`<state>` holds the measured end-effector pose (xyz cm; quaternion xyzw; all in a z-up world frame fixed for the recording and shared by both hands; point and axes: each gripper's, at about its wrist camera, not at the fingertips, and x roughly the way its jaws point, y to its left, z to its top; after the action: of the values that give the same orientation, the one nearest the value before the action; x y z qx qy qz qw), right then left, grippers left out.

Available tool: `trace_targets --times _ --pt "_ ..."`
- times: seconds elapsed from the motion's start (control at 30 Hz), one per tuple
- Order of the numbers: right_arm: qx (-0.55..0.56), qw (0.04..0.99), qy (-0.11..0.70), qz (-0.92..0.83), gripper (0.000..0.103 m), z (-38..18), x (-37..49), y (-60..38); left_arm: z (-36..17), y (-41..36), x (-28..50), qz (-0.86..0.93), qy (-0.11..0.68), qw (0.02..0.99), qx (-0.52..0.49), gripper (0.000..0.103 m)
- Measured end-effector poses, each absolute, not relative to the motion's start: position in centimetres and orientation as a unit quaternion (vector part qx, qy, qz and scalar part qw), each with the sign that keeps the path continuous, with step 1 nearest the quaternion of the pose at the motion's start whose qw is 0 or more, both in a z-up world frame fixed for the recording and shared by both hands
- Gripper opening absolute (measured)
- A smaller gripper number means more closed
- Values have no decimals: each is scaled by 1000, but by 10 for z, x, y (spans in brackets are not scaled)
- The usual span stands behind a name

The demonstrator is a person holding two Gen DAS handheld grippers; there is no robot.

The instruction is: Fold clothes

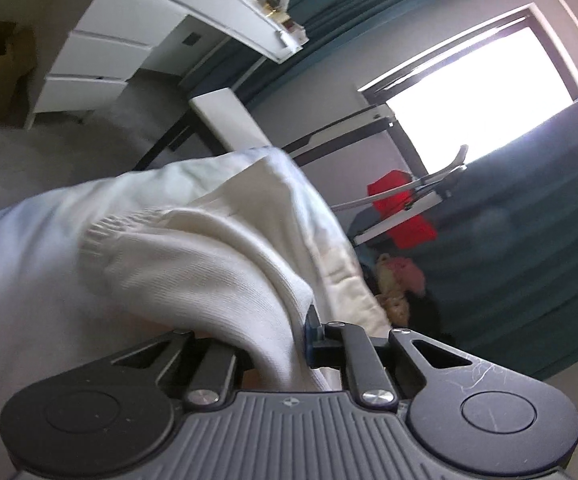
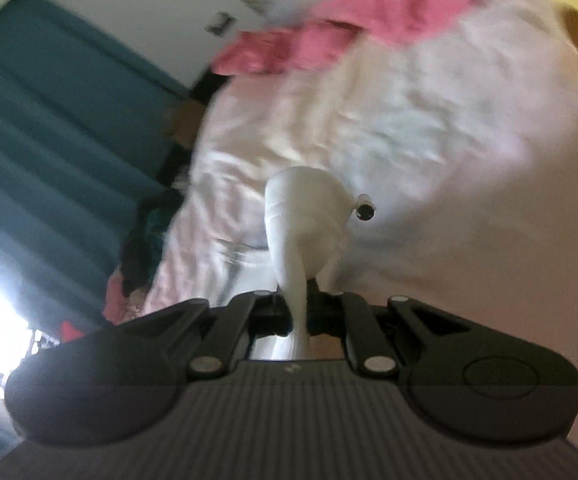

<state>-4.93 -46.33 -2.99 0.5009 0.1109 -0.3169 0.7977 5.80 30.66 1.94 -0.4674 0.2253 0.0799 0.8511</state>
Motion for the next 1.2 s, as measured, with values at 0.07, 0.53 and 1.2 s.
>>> trace_targets --times 0.07,0.53,1.2 --pt "484 810 110 -312 9 -15 -16 -468 32 299 94 84 227 854 -460 13" --pt "386 830 208 -345 9 -89 298 -510 -26 239 393 180 300 843 -410 15" --pt "520 812 191 -187 57 -99 157 -497 -32 275 285 72 302 852 -422 76"
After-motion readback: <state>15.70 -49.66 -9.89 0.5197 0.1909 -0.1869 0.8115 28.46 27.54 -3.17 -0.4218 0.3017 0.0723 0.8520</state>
